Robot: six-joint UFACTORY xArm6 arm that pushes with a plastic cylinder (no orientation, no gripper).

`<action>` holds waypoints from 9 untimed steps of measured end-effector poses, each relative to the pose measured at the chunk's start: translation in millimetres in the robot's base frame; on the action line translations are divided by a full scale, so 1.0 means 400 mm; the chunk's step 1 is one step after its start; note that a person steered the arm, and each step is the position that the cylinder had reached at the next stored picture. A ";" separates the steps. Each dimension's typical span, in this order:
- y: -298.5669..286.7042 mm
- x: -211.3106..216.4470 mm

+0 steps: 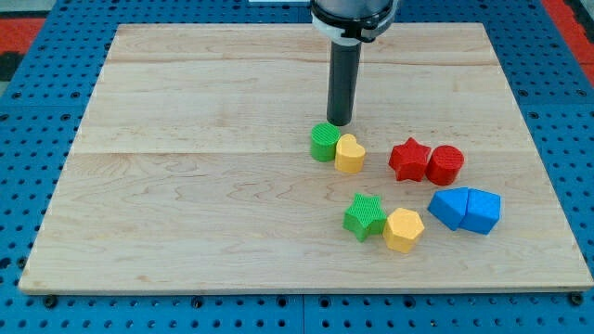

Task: Move the red star to the center

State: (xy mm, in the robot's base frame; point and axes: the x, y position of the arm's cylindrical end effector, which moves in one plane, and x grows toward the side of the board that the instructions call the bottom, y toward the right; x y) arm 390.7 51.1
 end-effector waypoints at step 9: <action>0.164 0.185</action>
State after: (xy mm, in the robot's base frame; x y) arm 464.5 116.6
